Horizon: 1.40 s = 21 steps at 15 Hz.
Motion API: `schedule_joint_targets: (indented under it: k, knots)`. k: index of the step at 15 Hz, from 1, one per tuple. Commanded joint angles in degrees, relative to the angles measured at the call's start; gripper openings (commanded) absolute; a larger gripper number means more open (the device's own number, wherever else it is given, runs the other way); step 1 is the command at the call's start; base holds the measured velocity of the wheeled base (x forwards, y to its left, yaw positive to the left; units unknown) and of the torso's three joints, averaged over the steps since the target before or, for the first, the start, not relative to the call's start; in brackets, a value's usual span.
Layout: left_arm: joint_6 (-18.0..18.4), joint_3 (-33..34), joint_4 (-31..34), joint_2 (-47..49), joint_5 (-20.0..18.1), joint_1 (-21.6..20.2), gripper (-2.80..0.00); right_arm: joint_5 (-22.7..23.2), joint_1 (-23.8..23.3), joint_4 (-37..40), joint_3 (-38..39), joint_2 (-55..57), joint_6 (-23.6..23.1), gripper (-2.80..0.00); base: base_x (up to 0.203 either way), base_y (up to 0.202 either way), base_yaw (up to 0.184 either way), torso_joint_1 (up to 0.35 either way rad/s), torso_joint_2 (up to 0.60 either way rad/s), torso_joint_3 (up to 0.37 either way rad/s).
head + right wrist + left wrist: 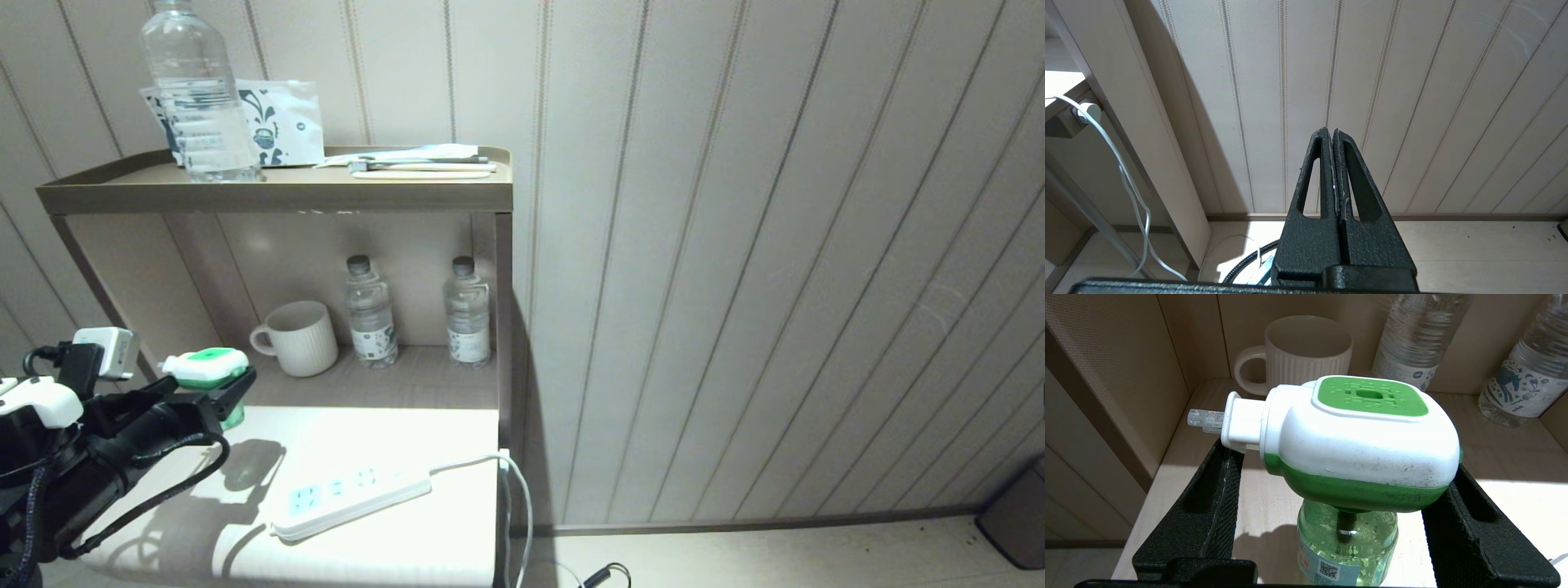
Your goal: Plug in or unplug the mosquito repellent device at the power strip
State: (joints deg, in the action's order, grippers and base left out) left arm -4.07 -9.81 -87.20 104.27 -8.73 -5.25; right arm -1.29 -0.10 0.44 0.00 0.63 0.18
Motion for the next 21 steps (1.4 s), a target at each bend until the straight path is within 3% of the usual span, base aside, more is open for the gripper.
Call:
schedule_joint_targets:
  k: [1,13,17,21]
  knots:
    - [0.0,0.0,-2.8,0.1,-0.1,0.0,-2.8,0.0,0.0,0.0,0.0,0.0,0.0,-2.8,0.0,0.0,0.0,0.0,0.0,0.0]
    - [0.2,1.8,-2.8,-3.5,0.0,0.5,-2.8,0.0,0.0,0.0,0.0,0.0,0.0,-2.8,0.0,0.0,0.0,-0.001,0.0,0.002]
    - [0.2,1.1,-2.8,-4.9,0.3,0.5,-2.8,0.1,0.0,-0.1,0.0,0.1,0.0,-2.8,0.0,0.0,0.0,-0.164,0.38,0.211]
    - [0.3,0.2,-2.8,-6.7,3.1,0.5,-2.8,0.1,0.0,-0.1,0.0,0.1,0.0,-2.8,0.0,0.0,0.0,-0.206,0.49,0.275]
